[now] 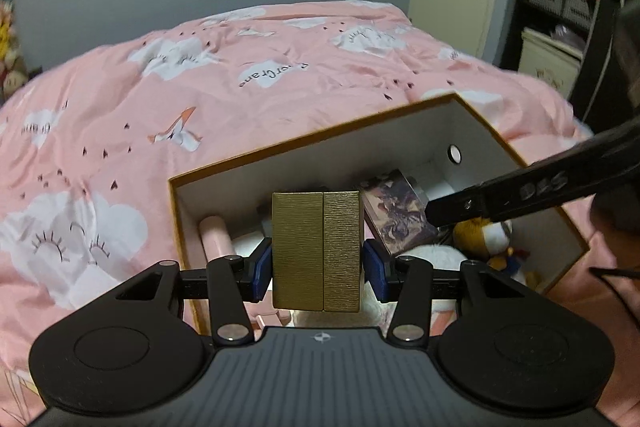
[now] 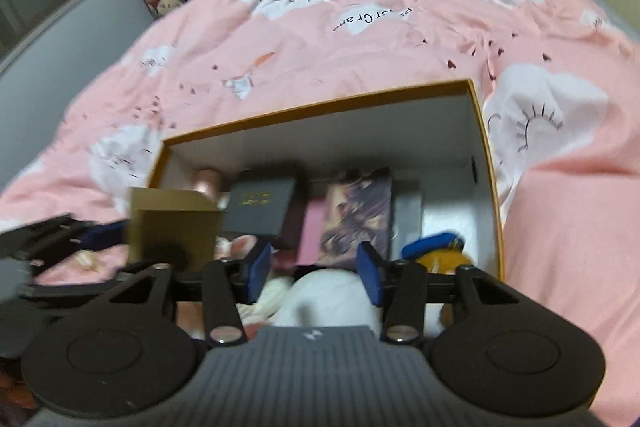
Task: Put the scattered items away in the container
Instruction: 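Lower the gold cube box into the box with the left tool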
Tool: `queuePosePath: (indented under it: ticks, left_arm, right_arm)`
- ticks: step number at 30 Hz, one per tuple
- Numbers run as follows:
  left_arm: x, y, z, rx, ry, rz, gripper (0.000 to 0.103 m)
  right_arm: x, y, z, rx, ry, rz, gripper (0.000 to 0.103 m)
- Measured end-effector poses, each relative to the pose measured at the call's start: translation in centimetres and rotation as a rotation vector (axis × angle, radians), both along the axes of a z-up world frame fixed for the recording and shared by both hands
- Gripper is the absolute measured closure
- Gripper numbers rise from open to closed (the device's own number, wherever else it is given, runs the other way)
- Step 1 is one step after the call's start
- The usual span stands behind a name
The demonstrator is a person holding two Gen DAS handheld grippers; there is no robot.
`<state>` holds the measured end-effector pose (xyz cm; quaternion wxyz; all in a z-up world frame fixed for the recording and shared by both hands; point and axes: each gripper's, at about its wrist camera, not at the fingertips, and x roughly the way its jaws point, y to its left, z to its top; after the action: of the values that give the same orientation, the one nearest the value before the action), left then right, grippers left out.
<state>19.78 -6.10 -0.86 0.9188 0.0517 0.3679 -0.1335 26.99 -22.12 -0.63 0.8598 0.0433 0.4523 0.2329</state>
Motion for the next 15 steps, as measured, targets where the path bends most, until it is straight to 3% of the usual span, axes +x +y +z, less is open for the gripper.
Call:
queuePosePath:
  ticks: [5,10,15]
  left_arm:
    - [-1.1,-1.9,-0.9,0.078,0.004,-0.091,0.048]
    - [-2.4,-3.7,-1.6,0.194,-0.047,-0.143,0.048]
    - [-2.5,-4.5,-2.0,0.228,-0.063,-0.164,0.048]
  right_arm:
    - [-1.7,0.2,0.3,0.056,0.021,0.018,0.049]
    - [-2.5,0.9,0.0,0.098,0.077,0.032,0.049]
    - [-3.0,0.5,0.0,0.109,0.09,0.02,0.048]
